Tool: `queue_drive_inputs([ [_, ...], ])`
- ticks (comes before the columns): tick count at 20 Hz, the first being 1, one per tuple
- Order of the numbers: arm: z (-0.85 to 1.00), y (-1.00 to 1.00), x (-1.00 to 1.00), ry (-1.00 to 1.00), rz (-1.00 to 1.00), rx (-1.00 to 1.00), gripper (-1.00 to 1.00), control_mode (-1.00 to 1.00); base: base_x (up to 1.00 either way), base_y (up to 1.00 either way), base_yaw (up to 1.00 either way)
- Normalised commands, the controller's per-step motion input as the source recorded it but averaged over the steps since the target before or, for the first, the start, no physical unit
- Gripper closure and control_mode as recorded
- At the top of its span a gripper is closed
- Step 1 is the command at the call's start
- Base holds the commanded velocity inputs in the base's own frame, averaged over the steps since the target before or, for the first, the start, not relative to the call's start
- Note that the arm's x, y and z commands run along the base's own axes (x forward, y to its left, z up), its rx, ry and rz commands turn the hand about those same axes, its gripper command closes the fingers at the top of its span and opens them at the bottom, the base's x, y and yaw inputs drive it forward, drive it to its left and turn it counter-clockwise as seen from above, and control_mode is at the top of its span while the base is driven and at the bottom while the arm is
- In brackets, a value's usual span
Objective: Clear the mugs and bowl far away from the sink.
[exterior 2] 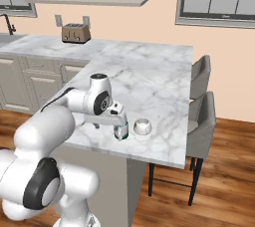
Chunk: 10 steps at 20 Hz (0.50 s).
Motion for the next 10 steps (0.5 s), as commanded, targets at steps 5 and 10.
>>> queue_drive_inputs([
  [5, -0.19, 0.38, -0.55, 0.09, -0.19, 0.00, -1.00, -1.00, 0.00, 0.00, 0.00],
  [10, -0.09, 0.06, -0.16, 0.02, -0.08, 0.00, -1.00, -1.00, 0.00, 0.00, 0.00],
])
